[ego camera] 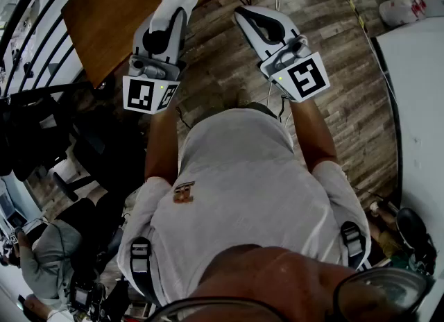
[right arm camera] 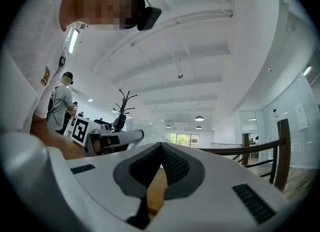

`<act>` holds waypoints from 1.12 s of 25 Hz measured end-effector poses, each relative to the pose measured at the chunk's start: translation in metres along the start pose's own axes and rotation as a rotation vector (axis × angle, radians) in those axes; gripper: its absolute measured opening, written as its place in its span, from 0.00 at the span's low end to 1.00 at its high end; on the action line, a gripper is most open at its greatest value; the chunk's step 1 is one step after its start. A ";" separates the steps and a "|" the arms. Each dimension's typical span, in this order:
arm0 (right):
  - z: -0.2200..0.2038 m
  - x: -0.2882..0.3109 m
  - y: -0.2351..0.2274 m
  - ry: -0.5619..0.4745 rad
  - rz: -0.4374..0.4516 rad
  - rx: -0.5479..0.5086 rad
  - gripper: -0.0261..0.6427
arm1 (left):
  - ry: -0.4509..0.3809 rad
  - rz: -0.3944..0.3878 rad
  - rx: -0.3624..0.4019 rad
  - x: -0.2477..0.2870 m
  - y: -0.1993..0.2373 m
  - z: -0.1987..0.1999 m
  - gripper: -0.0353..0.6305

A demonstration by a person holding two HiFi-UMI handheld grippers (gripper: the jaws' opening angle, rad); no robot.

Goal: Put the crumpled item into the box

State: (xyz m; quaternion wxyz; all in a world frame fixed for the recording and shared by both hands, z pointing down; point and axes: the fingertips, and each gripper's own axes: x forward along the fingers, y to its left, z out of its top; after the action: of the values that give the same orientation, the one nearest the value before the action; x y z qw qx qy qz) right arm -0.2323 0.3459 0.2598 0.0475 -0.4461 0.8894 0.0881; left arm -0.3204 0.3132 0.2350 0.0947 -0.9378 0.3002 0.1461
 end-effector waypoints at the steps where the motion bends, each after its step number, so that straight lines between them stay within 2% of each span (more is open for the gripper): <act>1: -0.001 -0.001 -0.001 0.002 -0.002 -0.001 0.09 | 0.000 0.000 0.000 0.000 -0.001 0.000 0.16; 12: -0.004 -0.022 -0.018 -0.001 0.015 0.024 0.09 | 0.004 0.015 -0.006 0.014 -0.017 -0.007 0.16; 28: -0.002 -0.062 -0.081 -0.045 0.047 -0.008 0.09 | 0.014 0.053 -0.011 0.064 -0.051 -0.034 0.16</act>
State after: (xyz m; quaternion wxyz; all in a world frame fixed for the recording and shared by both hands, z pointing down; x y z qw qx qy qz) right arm -0.1308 0.3465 0.2622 0.0637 -0.4233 0.8978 0.1029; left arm -0.2332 0.3107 0.2505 0.0836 -0.9311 0.3246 0.1438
